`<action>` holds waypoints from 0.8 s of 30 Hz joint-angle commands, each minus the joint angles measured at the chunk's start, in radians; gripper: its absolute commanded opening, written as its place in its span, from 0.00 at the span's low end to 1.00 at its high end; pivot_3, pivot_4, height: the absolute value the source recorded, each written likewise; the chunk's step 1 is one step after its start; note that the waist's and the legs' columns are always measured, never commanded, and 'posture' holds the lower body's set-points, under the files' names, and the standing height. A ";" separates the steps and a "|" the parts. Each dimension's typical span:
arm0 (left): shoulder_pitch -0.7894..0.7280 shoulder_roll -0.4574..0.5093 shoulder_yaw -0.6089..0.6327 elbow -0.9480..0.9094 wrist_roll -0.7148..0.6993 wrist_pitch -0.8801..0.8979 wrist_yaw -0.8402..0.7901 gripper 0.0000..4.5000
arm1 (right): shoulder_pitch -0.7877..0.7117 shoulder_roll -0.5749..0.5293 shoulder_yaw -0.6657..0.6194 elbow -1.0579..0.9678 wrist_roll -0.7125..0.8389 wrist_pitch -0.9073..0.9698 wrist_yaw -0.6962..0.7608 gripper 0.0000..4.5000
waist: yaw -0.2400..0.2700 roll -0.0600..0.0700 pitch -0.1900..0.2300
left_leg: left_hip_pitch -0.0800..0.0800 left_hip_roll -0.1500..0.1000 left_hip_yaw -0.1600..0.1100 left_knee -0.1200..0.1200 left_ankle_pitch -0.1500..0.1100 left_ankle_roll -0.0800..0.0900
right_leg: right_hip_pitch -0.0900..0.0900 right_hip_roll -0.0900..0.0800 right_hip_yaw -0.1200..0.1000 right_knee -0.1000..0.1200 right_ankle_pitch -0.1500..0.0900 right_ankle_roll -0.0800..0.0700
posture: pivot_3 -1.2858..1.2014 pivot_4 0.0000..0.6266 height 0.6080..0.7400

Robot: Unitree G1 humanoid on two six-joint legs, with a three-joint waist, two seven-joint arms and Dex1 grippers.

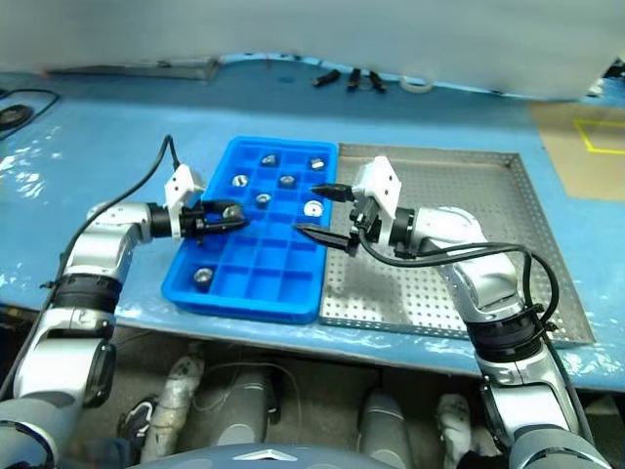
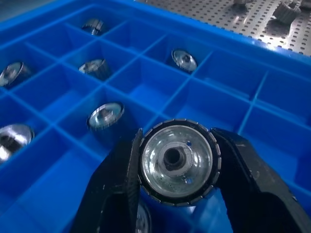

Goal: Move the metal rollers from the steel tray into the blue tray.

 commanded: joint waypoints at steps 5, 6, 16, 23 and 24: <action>0.082 0.008 -0.025 -0.179 -0.065 0.077 0.052 0.41 | -0.028 0.025 0.000 0.011 -0.012 -0.033 0.040 0.82 | 0.005 0.000 0.000 | 0.001 0.000 0.000 0.000 0.002 -0.007 | 0.000 -0.002 -0.002 0.004 0.000 0.000 | 0.57 0.24 1.00; 0.084 0.004 -0.035 -0.178 -0.068 0.082 0.052 0.41 | -0.024 0.026 -0.001 0.008 -0.015 -0.032 0.040 0.82 | 0.004 0.000 0.000 | 0.002 0.000 0.000 -0.001 0.004 -0.010 | 0.000 -0.002 -0.002 0.005 0.000 0.001 | 0.57 0.24 1.00; 0.077 0.020 -0.099 -0.113 -0.074 0.063 0.028 0.62 | 0.010 0.018 -0.022 -0.037 -0.011 -0.003 0.006 0.82 | 0.002 0.000 0.000 | 0.003 0.015 -0.003 -0.011 0.018 -0.024 | -0.007 0.013 -0.001 0.011 0.000 0.001 | 0.54 0.24 1.00; -0.044 0.041 -0.089 -0.060 -0.101 0.048 -0.013 0.76 | 0.035 0.003 -0.048 -0.075 -0.009 0.017 -0.030 0.82 | -0.001 0.000 0.000 | 0.002 0.017 -0.002 -0.012 0.022 -0.029 | -0.010 0.015 0.001 0.012 0.000 0.001 | 0.52 0.24 1.00; -0.074 0.033 -0.087 -0.047 -0.107 0.044 -0.015 0.76 | 0.039 0.001 -0.057 -0.080 -0.013 0.015 -0.042 0.82 | -0.001 0.000 0.000 | 0.002 0.017 -0.002 -0.012 0.022 -0.029 | -0.010 0.015 0.001 0.012 0.000 0.001 | 0.51 0.24 1.00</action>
